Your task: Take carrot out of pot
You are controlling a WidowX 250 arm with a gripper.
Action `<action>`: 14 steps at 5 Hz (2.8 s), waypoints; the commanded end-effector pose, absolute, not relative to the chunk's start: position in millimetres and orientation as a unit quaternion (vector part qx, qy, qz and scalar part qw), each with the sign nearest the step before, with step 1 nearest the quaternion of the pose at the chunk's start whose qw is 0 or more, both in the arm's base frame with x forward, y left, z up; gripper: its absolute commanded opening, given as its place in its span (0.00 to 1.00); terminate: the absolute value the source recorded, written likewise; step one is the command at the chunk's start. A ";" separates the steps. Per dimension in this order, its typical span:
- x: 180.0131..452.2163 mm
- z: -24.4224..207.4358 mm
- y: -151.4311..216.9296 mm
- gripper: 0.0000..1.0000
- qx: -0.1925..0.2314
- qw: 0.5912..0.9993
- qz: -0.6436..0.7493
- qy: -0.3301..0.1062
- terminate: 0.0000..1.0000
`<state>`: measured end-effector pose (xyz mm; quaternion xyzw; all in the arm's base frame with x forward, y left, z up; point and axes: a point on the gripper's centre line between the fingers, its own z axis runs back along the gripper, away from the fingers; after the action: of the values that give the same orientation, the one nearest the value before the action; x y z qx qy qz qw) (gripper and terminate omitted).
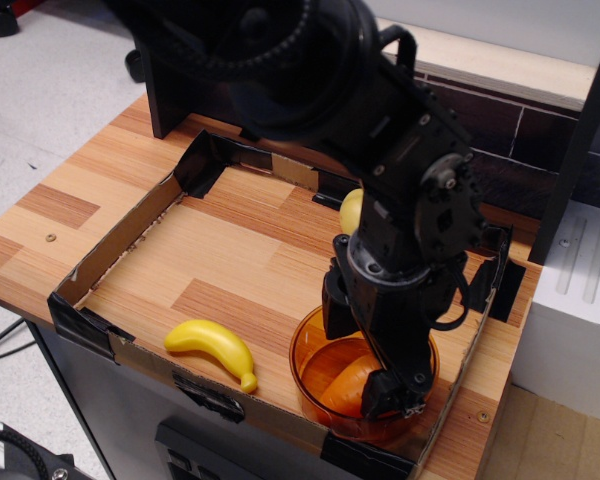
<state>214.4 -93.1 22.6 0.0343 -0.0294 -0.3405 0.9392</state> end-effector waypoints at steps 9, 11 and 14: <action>289.2 54.3 57.1 0.00 0.121 0.982 -0.117 -0.089 0.00; 302.8 32.3 77.9 0.00 0.142 0.983 -0.096 -0.065 0.00; 303.0 23.5 85.5 1.00 0.131 0.987 -0.086 -0.029 0.00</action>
<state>312.6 83.8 7.1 0.1248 -0.0094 -0.0884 0.9882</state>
